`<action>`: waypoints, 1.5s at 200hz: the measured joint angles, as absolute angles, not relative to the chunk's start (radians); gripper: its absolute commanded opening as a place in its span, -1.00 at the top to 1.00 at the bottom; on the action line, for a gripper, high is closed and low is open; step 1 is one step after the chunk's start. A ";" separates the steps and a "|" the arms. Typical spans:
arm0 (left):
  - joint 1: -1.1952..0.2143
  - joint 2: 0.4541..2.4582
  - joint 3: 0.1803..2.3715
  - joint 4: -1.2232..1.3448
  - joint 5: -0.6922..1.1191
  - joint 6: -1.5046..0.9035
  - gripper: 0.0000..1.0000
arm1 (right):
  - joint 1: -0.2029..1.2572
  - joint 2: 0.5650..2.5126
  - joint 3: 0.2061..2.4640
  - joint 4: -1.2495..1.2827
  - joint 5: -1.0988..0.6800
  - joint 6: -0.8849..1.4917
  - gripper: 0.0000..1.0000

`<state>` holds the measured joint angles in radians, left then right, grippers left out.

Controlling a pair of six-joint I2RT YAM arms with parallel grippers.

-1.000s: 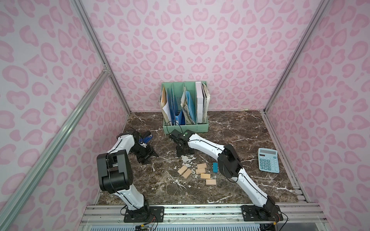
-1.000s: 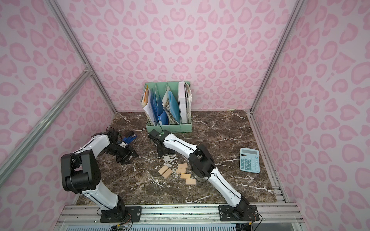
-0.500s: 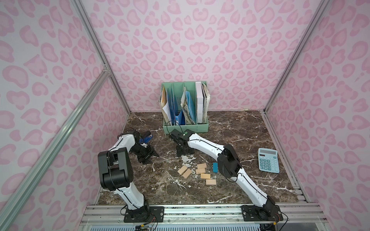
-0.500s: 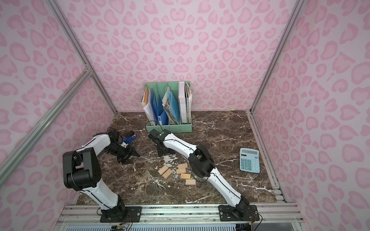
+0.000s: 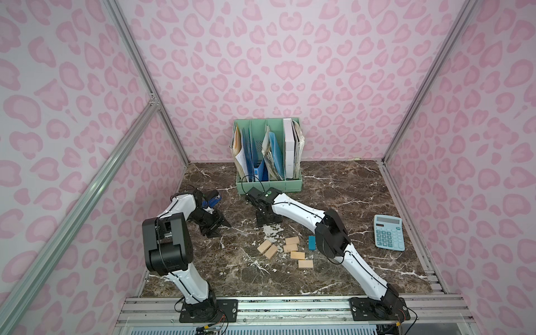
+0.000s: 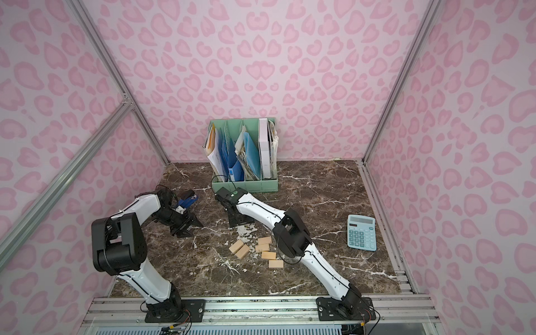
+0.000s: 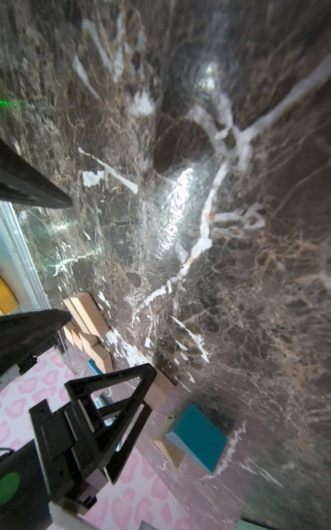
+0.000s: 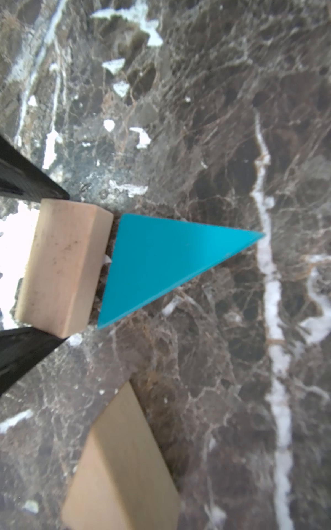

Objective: Assemble a carrot with building blocks
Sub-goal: Move the building block to the center of the board.

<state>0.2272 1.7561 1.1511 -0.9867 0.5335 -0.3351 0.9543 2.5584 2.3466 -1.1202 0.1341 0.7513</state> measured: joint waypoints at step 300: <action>0.229 1.778 1.177 -0.997 0.537 -0.315 -0.16 | 1.064 1.900 1.509 -0.994 0.094 0.803 -0.98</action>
<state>0.2291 1.7782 1.1774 -0.9966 0.5373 -0.3149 1.0641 1.9003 1.5089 -0.9936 0.0944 0.8028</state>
